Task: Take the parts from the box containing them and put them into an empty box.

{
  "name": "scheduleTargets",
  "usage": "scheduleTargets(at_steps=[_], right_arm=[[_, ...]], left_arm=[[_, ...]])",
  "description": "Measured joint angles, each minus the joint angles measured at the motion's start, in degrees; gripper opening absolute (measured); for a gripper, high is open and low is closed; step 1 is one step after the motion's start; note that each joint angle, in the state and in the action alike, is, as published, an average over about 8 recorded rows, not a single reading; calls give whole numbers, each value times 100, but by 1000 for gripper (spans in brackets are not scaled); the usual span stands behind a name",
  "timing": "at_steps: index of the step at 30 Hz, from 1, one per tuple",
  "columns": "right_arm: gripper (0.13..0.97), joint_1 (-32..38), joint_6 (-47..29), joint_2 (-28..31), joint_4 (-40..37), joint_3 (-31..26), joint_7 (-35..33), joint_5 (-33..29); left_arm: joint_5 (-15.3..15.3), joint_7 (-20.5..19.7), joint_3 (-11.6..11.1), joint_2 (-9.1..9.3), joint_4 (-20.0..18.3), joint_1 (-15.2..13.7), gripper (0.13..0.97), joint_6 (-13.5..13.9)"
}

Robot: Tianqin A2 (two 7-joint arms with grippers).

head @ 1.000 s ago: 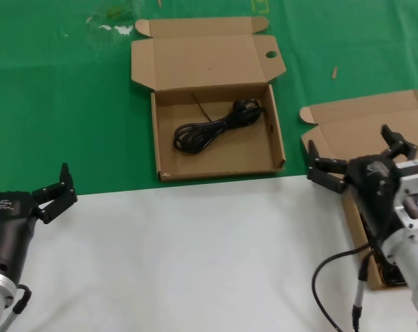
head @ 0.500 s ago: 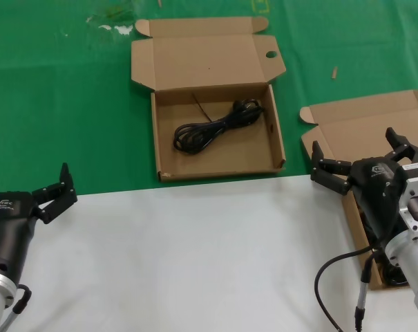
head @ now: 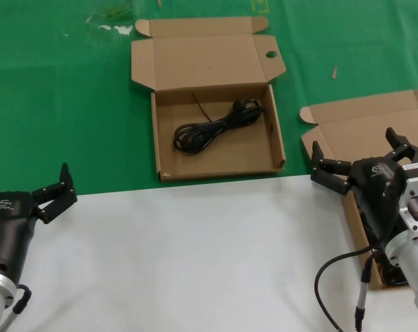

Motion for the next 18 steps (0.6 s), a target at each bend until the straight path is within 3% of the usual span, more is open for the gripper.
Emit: scheduleTargets(at_steps=[18], right_arm=[[966, 0, 0, 0, 0, 0, 0, 0]], left_arm=[[0, 0, 0, 0, 0, 0, 966, 0]])
